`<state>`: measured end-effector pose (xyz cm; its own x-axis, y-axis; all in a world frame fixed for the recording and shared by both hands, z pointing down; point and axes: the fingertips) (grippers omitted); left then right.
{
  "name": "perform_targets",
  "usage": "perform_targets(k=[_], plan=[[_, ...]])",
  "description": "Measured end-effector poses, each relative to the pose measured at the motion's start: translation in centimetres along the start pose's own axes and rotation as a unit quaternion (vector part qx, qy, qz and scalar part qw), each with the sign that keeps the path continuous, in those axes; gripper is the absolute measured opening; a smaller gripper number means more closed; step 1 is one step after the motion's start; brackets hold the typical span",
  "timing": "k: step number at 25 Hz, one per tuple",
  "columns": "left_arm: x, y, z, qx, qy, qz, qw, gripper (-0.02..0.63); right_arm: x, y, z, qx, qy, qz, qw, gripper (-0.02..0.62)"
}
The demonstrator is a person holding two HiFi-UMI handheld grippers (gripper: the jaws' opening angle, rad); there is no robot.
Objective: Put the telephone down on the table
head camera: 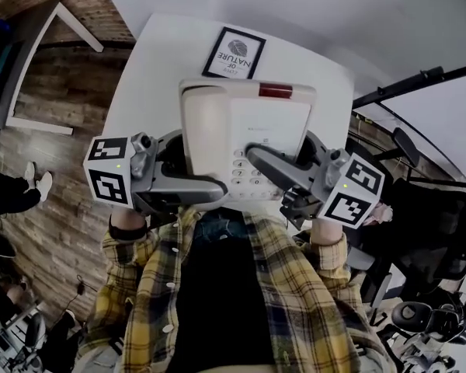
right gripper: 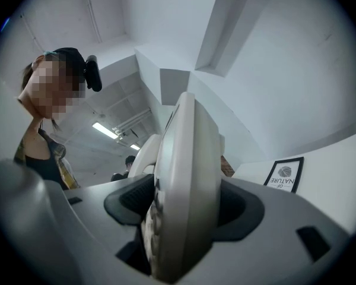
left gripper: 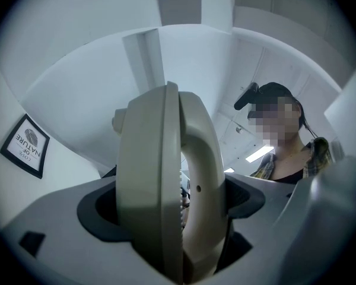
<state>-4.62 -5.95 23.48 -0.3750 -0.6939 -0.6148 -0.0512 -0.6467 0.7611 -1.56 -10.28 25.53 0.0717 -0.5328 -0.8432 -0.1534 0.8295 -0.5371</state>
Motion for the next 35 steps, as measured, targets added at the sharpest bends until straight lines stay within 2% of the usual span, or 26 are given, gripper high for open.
perform_targets(k=[8, 16, 25, 35], plan=[[2.2, 1.5, 1.2, -0.045, 0.047, 0.021, 0.9977, 0.428, 0.7, -1.2, -1.6, -0.06, -0.032, -0.008, 0.998, 0.279], [2.8, 3.2, 0.8, -0.077, 0.088, 0.045, 0.9921, 0.428, 0.7, -2.7, -1.4, -0.109, -0.055, -0.023, 0.992, 0.279], [2.2, 4.2, 0.7, -0.08, 0.104, 0.066, 0.9891, 0.428, -0.3, -3.5, -1.1, -0.129, -0.067, -0.047, 0.988, 0.279], [-0.2, 6.3, 1.3, -0.066, 0.115, 0.102, 0.9859, 0.428, -3.4, -4.8, -0.8, -0.141, -0.061, -0.089, 0.984, 0.279]])
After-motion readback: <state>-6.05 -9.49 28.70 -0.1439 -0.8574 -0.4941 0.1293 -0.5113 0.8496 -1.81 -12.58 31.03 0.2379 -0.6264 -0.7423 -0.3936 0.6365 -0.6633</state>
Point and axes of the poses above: the fingertips, and each gripper's own axes: z backward along the fingers, y to its left, x out of its top, and after that the axes turned 5 degrees about z, right-handed
